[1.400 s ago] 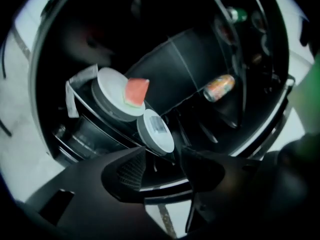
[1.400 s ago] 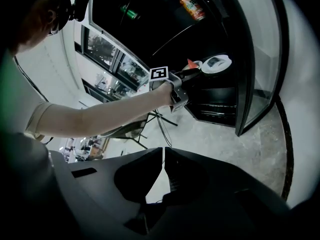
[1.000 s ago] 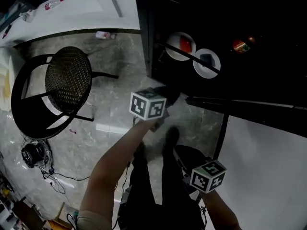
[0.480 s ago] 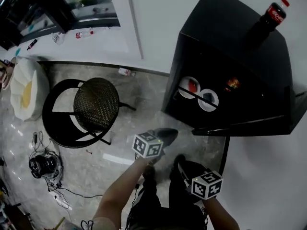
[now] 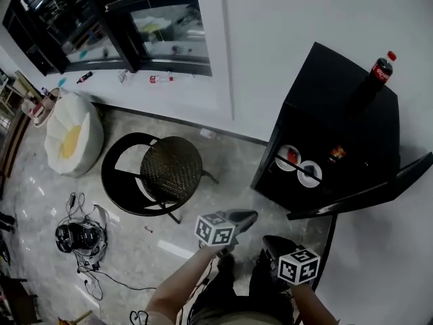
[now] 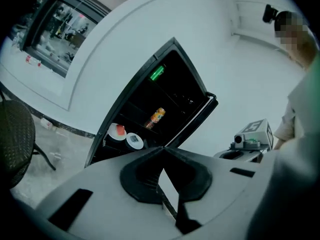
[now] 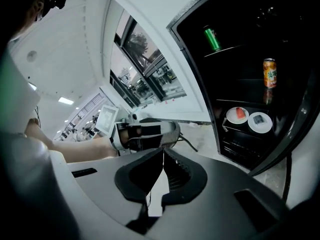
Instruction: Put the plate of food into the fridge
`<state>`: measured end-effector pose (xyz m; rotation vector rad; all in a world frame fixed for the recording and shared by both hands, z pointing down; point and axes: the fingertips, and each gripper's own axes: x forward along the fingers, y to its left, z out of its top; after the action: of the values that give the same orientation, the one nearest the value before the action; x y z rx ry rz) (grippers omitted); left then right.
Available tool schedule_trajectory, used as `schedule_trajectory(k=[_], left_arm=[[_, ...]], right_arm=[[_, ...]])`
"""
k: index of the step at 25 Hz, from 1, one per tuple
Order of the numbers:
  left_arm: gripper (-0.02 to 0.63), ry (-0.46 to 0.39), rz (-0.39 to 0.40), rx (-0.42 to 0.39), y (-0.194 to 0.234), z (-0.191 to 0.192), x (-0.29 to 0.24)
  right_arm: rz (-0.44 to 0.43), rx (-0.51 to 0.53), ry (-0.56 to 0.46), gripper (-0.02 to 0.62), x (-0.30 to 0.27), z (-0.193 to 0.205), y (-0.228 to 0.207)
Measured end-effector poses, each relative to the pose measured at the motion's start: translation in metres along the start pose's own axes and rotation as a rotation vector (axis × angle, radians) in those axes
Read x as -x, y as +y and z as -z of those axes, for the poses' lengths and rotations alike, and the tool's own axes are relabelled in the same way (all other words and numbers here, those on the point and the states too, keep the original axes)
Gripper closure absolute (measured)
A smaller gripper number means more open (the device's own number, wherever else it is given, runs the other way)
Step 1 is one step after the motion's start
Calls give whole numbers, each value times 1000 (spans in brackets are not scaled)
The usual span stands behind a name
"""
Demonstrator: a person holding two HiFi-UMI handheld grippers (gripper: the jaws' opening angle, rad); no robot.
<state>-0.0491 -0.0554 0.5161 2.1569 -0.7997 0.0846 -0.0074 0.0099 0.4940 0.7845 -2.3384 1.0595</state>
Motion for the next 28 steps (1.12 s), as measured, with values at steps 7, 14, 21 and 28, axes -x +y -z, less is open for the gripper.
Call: schedule_trajectory(k=[7,14,21,28], left_arm=[[597,-30,-11,-36,-24,-20,43],[597,-32,-27,-124,-44,-47,70],[595,-13,-6,-259,-63,-54,86],[597,11,45,-332,-82,-35,103]], right_arm=[[-15,72,-54,572,18,-31,45],[-32,115,-84,572,28,-55,76],[-49,173,-86,572,26,-61,100],[-40,246,-51,572,21,-42,120]])
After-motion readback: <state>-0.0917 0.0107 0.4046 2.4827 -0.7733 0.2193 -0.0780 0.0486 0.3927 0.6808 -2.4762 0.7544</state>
